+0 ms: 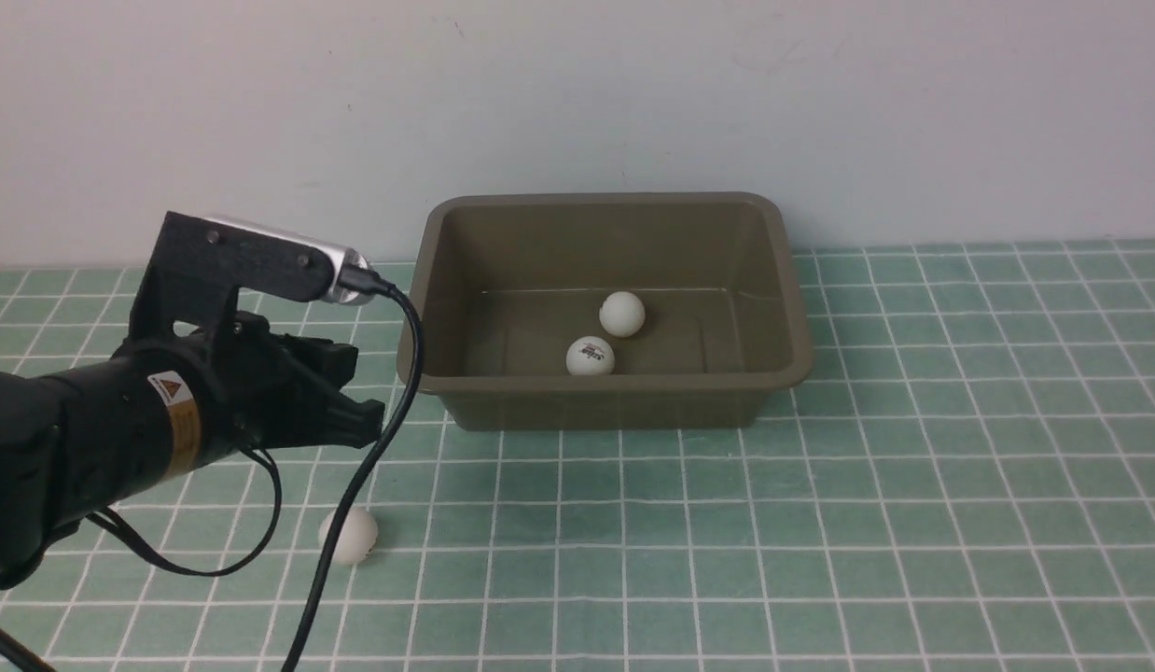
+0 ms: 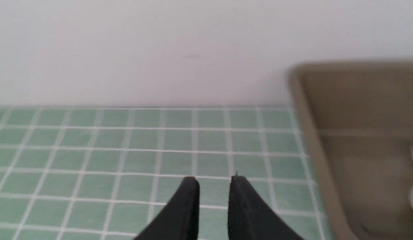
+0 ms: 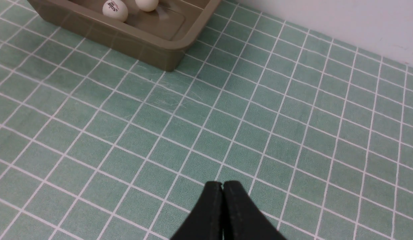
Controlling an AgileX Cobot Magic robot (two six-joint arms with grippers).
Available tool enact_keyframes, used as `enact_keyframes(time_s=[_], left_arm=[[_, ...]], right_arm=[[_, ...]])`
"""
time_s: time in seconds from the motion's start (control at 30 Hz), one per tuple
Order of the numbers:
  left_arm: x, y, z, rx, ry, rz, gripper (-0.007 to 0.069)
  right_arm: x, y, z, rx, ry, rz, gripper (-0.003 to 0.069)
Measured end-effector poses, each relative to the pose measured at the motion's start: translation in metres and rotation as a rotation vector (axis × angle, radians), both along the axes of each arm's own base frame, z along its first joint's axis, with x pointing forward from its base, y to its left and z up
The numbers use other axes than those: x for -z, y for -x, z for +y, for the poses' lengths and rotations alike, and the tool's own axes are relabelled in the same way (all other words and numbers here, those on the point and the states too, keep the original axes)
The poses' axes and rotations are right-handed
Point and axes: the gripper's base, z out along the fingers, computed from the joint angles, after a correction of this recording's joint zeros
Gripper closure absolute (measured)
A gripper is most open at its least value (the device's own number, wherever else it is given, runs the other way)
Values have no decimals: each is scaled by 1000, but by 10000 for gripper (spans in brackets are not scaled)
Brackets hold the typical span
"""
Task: Put the table tennis balls in the box on the green coffee tablecloth.
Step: 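Reach for and grasp a ping pong ball on the table beside the basket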
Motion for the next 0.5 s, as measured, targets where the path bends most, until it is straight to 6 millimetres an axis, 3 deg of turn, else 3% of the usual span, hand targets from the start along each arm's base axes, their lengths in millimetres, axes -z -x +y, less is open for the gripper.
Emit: enact_keyframes(time_s=[0.1, 0.2, 0.37, 0.5], left_arm=[[-11, 11, 26, -358, 151, -40, 510], [-3, 23, 38, -495, 86, 90, 510], [18, 38, 26, -284, -64, 424, 510], [27, 45, 9, 39, -142, 562, 510]], right_arm=[[0, 0, 0, 1, -2, 0, 673], [0, 0, 0, 2, -3, 0, 673], [0, 0, 0, 2, -3, 0, 673], [0, 0, 0, 2, -3, 0, 673]])
